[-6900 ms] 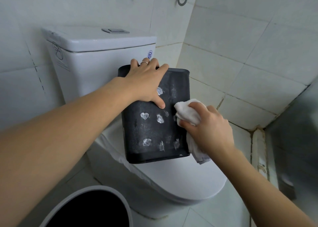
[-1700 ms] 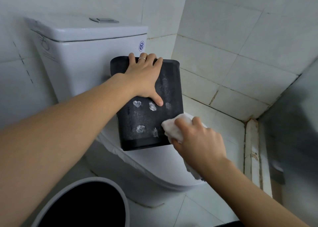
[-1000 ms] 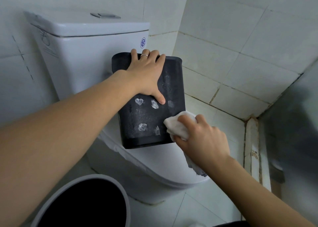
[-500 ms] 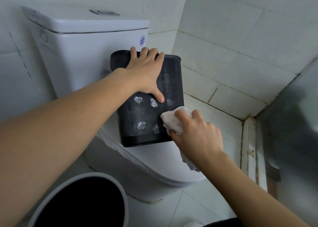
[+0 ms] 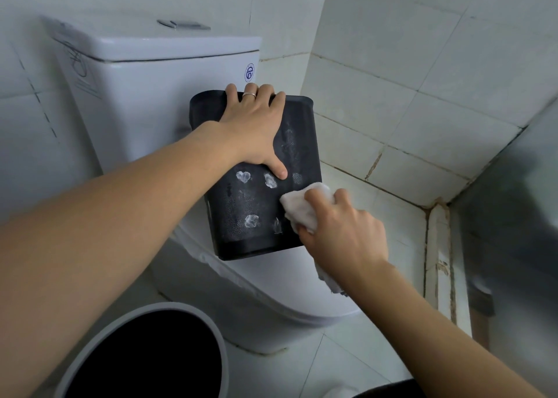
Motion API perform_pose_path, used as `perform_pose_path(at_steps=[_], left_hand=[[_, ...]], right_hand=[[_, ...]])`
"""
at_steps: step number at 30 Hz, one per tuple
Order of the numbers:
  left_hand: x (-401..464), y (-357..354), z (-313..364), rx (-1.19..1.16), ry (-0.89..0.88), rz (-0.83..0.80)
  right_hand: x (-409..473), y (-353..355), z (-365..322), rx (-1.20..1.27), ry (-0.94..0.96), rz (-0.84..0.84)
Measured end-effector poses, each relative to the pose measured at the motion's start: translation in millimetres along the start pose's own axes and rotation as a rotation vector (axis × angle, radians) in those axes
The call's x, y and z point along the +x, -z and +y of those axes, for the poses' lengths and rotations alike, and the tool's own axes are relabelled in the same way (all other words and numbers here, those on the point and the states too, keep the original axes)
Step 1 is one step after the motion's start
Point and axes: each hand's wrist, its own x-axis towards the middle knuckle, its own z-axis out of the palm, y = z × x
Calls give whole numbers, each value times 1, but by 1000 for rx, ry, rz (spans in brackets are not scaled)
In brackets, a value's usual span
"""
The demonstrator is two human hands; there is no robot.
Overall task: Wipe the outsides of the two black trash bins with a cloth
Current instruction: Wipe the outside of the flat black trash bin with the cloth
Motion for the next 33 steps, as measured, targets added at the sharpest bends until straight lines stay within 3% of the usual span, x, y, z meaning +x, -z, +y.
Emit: perform_pose_path(at_steps=[8, 14, 21, 26, 30, 33], left_hand=[[-3, 0, 1, -12, 5, 9], [-2, 1, 2, -7, 4, 17], [-4, 1, 2, -9, -2, 26], [-1, 2, 4, 0, -13, 30], [-3, 2, 3, -5, -13, 29], [-3, 2, 3, -6, -13, 29]], right_hand=[[8, 1, 20, 16, -92, 9], [6, 0, -2, 10, 8, 57], [20, 3, 24, 47, -119, 36], [8, 0, 0, -11, 20, 106], [12, 1, 11, 33, -45, -3], [21, 4, 22, 49, -111, 31]])
